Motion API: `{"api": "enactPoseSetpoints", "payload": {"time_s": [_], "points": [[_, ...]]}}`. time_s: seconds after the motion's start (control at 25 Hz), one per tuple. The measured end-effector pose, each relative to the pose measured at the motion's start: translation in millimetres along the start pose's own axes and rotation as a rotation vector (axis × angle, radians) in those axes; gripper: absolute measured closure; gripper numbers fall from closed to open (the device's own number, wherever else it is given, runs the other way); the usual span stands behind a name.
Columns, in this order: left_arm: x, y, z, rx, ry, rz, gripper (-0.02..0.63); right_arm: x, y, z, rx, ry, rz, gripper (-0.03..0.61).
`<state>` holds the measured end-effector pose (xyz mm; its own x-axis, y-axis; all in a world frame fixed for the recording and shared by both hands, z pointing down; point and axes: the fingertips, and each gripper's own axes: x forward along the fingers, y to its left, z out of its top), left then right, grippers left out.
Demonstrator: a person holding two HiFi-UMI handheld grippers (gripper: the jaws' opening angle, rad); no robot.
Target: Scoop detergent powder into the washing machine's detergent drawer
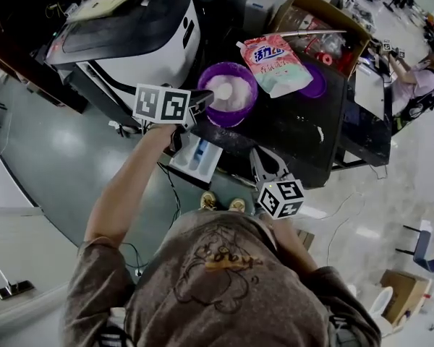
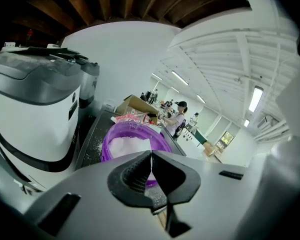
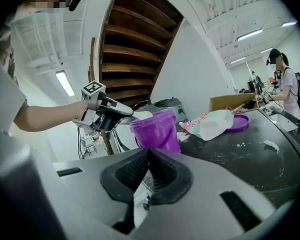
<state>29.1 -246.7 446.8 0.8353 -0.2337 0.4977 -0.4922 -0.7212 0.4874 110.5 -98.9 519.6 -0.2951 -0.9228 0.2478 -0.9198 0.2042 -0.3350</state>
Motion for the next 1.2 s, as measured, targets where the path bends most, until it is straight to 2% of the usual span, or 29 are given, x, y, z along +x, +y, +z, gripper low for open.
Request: {"api": "enactPoseSetpoints", "payload": {"time_s": [0.28,0.64,0.84,0.88,0.92,0.96,1.2], "points": [[19,-1,-5,0.080,0.094,0.013,0.591,-7,-8,-1,0.016,-0.013,-0.031,0.586],[26,0,-10,0.095,0.132,0.032,0.589,-11,-16,-1,0.027,-0.020,-0.053,0.586],[23,-9,-7,0.101,0.100,0.002,0.586,-8,-17,-1,0.023,-0.018,-0.047,0.586],[21,-11,-5,0.102,0.087,-0.004,0.575,-8,-17,-1,0.021,-0.016,-0.045,0.586],[18,-14,-3,0.102,0.074,-0.008,0.538,-7,-17,-1,0.019,-0.015,-0.043,0.586],[14,-16,-1,0.102,0.059,-0.007,0.517,-7,-16,-1,0.018,-0.014,-0.041,0.586],[-23,-25,14,0.117,-0.068,0.022,0.515,-1,-14,2,0.007,-0.005,-0.025,0.586]]}}
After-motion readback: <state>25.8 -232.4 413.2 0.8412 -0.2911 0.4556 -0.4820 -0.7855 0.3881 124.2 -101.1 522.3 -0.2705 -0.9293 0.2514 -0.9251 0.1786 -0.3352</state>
